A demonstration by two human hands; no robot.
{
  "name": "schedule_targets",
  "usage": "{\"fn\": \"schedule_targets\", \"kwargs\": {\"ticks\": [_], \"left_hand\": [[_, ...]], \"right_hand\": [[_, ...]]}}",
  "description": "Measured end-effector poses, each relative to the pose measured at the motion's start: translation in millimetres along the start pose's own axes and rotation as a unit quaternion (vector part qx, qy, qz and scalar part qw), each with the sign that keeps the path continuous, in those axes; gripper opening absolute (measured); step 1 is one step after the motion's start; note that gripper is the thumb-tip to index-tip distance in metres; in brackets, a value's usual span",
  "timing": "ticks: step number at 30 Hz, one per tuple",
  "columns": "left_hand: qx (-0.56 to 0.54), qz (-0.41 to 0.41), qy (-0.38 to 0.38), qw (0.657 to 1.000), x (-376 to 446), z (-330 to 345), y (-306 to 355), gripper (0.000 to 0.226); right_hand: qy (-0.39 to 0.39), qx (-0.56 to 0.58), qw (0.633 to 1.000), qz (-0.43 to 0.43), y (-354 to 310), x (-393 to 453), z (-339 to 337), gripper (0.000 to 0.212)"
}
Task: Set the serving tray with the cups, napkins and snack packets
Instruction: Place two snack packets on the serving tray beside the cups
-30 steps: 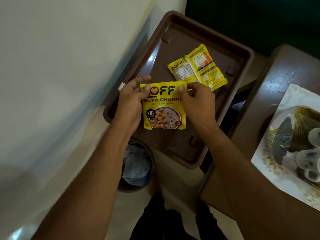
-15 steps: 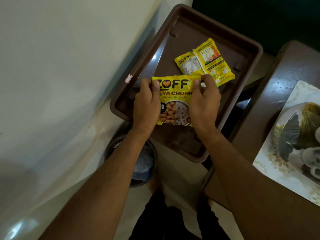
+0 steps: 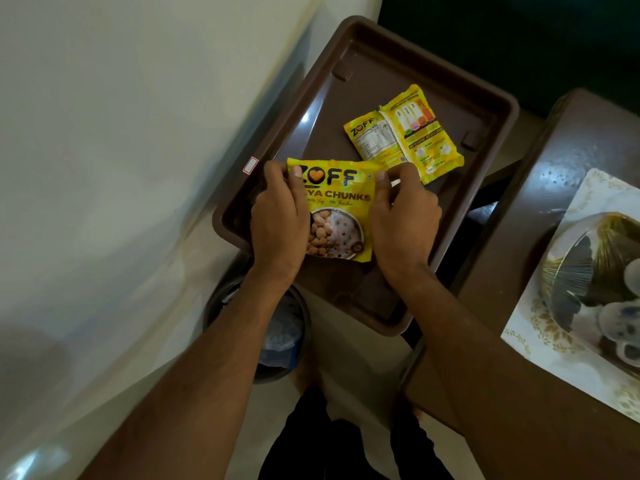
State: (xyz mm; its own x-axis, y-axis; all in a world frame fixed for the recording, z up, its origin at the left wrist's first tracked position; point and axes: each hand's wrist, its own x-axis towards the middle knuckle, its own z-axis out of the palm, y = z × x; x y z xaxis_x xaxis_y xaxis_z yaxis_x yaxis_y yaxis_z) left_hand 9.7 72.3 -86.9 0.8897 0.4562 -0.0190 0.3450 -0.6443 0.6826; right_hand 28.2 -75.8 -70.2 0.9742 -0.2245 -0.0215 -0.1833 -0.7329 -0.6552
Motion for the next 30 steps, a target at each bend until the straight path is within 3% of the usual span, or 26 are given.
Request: {"fn": "schedule_targets", "kwargs": {"ticks": [4, 7, 11, 14, 17, 20, 23, 27, 30], "left_hand": [[0.057, -0.024, 0.004, 0.998, 1.3, -0.5, -2.8, 0.031], [0.068, -0.026, 0.027, 0.997, -1.6, 0.2, 2.3, 0.028], [0.091, -0.014, 0.042, 0.995, -10.9, 3.4, 11.1, 0.038], [0.091, 0.007, 0.07, 0.993, -16.2, 8.2, 19.4, 0.038], [0.03, 0.053, 0.059, 0.996, -17.9, 13.5, 31.2, 0.03], [-0.025, 0.089, 0.044, 0.995, -14.5, 20.7, 46.0, 0.025], [-0.06, 0.072, 0.045, 0.995, -7.1, 26.7, 56.9, 0.023], [-0.15, -0.024, 0.014, 0.988, 2.5, 32.0, 64.3, 0.02], [-0.29, -0.116, -0.075, 0.947, 7.7, 37.7, 66.6, 0.029]], "right_hand": [[0.032, 0.01, 0.999, -0.013, 2.1, 20.2, -8.0, 0.015], [0.043, -0.043, 0.998, -0.026, 2.3, 38.5, -12.1, 0.027], [-0.004, -0.17, 0.985, 0.003, 6.3, 65.3, -16.6, 0.045], [-0.022, -0.217, 0.976, -0.008, 8.8, 73.2, -20.6, 0.041], [0.001, -0.183, 0.983, 0.024, 6.8, 71.4, -24.9, 0.046], [0.015, -0.078, 0.995, 0.052, 9.2, 70.8, -30.1, 0.051], [0.061, 0.006, 0.998, 0.001, 7.3, 63.5, -37.1, 0.038], [0.083, -0.015, 0.99, -0.113, 7.9, 47.3, -42.7, 0.031], [0.044, -0.056, 0.977, -0.2, 11.3, 32.3, -39.9, 0.029]]}}
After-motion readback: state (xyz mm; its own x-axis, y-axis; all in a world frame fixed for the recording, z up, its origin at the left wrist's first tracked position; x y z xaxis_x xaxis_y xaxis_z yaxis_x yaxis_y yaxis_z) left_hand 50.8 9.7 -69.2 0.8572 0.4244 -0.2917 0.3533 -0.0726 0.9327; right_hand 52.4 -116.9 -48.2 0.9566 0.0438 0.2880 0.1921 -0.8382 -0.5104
